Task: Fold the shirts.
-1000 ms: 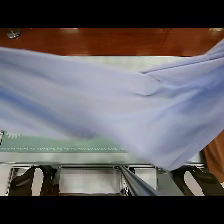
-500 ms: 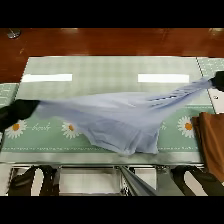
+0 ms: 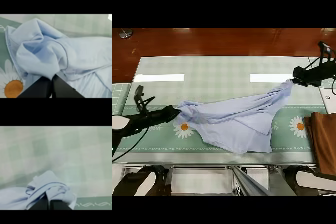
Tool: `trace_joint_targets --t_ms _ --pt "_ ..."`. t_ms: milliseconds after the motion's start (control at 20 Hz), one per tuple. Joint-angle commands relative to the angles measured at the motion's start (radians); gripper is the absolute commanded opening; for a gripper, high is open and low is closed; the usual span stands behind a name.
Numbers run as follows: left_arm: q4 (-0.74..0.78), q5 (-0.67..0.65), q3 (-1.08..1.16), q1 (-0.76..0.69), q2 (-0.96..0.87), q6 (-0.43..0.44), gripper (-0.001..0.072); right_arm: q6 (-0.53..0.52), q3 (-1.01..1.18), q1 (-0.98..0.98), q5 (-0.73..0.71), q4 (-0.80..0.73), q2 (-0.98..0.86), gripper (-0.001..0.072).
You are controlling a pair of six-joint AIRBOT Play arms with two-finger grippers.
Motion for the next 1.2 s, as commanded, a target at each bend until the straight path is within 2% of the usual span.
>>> trace_joint_targets --t_ms 0,50,100,200,300,450,550,600,700,800,850,900,950,1150 --pt "0.000 -0.001 0.081 -0.040 -0.171 0.003 0.0496 0.005 0.069 -0.003 0.042 0.064 -0.113 0.0553" --pt "0.006 -0.076 0.129 -0.019 -0.200 0.039 0.0698 -0.034 0.084 -0.009 0.057 0.063 -0.112 0.0622" --pt "0.041 -0.185 0.193 0.021 -0.227 0.091 0.0701 -0.072 0.113 -0.025 0.099 0.044 -0.112 0.0622" --pt "0.146 -0.339 0.298 0.123 -0.249 0.080 0.0701 -0.135 0.136 -0.080 0.173 0.003 -0.095 0.0622" --pt "0.198 -0.392 0.341 0.267 -0.243 0.041 0.0700 -0.121 0.089 -0.175 0.182 -0.029 -0.056 0.0622" --pt "0.122 -0.420 0.280 0.400 -0.253 0.013 0.0700 -0.127 -0.136 -0.312 0.117 0.047 0.013 0.0620" --pt "0.007 -0.420 0.201 0.381 -0.285 0.091 0.0699 -0.188 -0.324 -0.343 0.062 0.151 0.052 0.0620" --pt "-0.037 -0.396 0.171 0.351 -0.305 0.095 0.0699 -0.192 -0.389 -0.337 0.063 0.178 0.054 0.0620" --pt "-0.144 -0.349 0.154 0.269 -0.349 0.181 0.0699 -0.216 -0.478 -0.294 0.053 0.188 0.054 0.0620" --pt "-0.227 -0.269 0.155 0.193 -0.376 0.195 0.0693 -0.219 -0.502 -0.249 0.051 0.190 0.054 0.0620" --pt "-0.240 -0.241 0.156 0.167 -0.382 0.195 0.0549 -0.218 -0.502 -0.232 0.052 0.192 0.055 0.0620" --pt "-0.240 -0.235 0.159 0.146 -0.388 0.212 0.0071 -0.218 -0.502 -0.215 0.051 0.193 0.054 0.0620" --pt "-0.240 -0.238 0.163 0.133 -0.389 0.249 0.0020 -0.217 -0.502 -0.200 0.051 0.194 0.054 0.0620" --pt "-0.240 -0.248 0.166 0.130 -0.389 0.261 0.0020 -0.193 -0.502 -0.121 -0.010 0.211 0.046 0.0620"
